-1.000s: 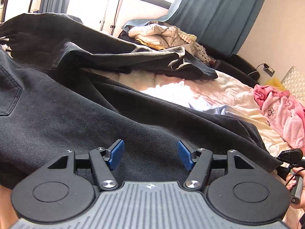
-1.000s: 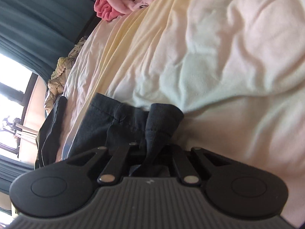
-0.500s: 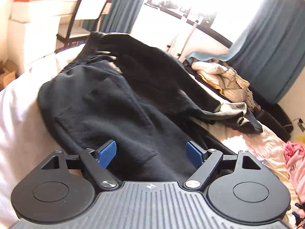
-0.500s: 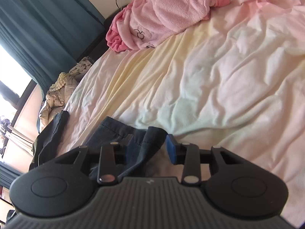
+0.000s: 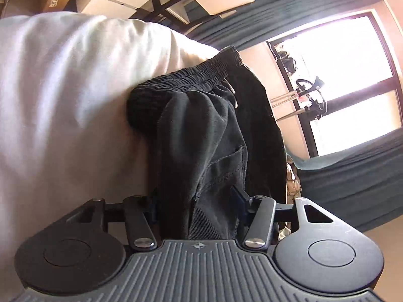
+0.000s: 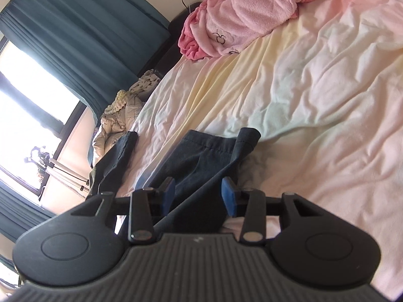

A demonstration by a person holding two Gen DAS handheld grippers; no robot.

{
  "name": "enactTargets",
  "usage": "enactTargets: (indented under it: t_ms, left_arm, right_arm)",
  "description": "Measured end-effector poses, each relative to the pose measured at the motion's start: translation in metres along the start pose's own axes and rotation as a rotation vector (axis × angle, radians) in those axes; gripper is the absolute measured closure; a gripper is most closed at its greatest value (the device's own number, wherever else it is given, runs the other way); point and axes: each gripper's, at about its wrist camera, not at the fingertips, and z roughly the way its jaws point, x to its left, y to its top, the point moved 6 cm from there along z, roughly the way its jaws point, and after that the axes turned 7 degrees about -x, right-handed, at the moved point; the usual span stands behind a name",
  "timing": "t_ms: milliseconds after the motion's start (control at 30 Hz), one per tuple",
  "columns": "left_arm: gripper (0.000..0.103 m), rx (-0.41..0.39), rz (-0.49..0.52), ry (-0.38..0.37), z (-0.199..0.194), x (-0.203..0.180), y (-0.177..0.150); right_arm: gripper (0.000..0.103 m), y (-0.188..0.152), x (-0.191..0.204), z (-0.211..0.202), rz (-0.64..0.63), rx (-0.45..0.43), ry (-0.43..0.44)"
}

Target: Fold clothes

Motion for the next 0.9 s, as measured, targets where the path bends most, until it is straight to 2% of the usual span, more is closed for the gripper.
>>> enactTargets:
  t_ms: [33, 67, 133, 233, 300, 367, 467, 567, 633, 700, 767, 900]
  left_arm:
    - [0.075, 0.009, 0.062, 0.006, 0.002, -0.01, 0.002]
    - [0.094, 0.005, 0.132, 0.005, 0.001, -0.021, 0.005]
    - [0.094, -0.029, 0.239, 0.007, -0.011, -0.041, 0.012]
    - [0.096, -0.072, 0.155, -0.043, -0.043, -0.046, 0.022]
    - [0.096, -0.067, 0.166, -0.037, -0.058, -0.042, 0.021]
    - [0.096, -0.04, 0.183, -0.002, -0.059, -0.03, 0.017]
    - [0.095, 0.021, 0.199, 0.099, -0.052, -0.003, 0.002]
    - [0.093, -0.006, 0.302, 0.149, -0.056, -0.001, -0.002]
    - [0.085, -0.032, 0.392, 0.166, -0.064, -0.009, -0.003]
    - [0.059, -0.065, 0.495, 0.179, -0.076, -0.024, -0.005]
    - [0.048, -0.099, 0.599, 0.191, -0.088, -0.038, -0.006]
    - [0.045, -0.069, 0.872, 0.135, -0.088, -0.088, -0.029]
  right_arm:
    - [0.06, -0.002, 0.001, 0.003, -0.003, 0.006, -0.004]
    - [0.06, -0.004, 0.002, 0.006, -0.005, 0.011, -0.009]
    - [0.06, -0.007, 0.002, 0.011, -0.009, 0.017, -0.018]
    - [0.06, -0.013, 0.003, 0.015, -0.022, 0.027, -0.024]
    - [0.06, -0.016, 0.003, 0.017, -0.025, 0.038, -0.019]
    - [0.06, -0.017, 0.004, 0.018, -0.018, 0.048, -0.004]
    - [0.06, -0.019, 0.008, 0.02, -0.036, 0.064, 0.011]
    - [0.06, -0.026, 0.019, 0.021, -0.1, 0.075, 0.036]
    - [0.06, -0.031, 0.03, 0.019, -0.152, 0.079, 0.061]
    - [0.06, -0.037, 0.042, 0.016, -0.207, 0.078, 0.088]
    - [0.06, -0.042, 0.054, 0.013, -0.267, 0.075, 0.107]
    - [0.06, -0.054, 0.07, 0.007, -0.336, 0.08, 0.144]
